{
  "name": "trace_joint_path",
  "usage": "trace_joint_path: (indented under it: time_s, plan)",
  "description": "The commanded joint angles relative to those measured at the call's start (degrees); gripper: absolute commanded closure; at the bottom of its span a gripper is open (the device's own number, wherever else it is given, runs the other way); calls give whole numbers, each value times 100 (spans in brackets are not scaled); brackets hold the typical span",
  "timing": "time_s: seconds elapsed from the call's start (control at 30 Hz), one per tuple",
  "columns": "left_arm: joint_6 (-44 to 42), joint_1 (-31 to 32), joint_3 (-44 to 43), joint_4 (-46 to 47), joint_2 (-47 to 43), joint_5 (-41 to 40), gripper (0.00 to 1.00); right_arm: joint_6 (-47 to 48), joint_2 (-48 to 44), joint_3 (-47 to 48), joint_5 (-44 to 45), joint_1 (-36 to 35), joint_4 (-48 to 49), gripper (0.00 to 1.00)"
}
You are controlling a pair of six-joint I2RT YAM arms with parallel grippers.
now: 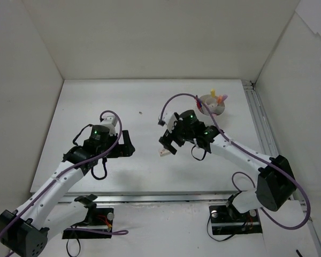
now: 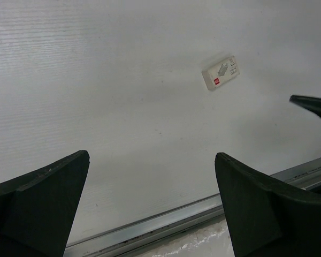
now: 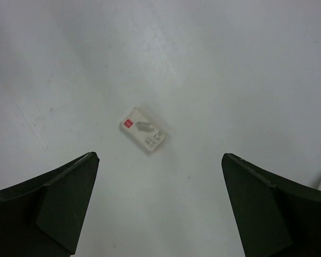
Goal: Sort the stationery into containers
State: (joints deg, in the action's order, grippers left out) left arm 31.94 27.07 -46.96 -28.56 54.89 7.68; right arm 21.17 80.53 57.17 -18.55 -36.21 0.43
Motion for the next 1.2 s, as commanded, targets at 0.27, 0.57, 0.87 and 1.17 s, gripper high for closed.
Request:
trace_joint_path:
  time_s: [0.27, 0.57, 0.87, 1.17]
  plan:
    - [-22, 35, 204, 88, -497, -3, 0, 432, 1719, 777, 473, -659, -1333, 2]
    - [58, 35, 354, 25, -690, -144, 0, 362, 2308, 1279, 1055, -756, -1414, 2]
    - [75, 35, 389, -1, -761, -267, 0, 546, 2879, 1867, 941, -809, -1896, 8]
    - [84, 35, 337, -36, -823, -302, 0, 581, 3057, 2106, 554, -642, -2627, 81]
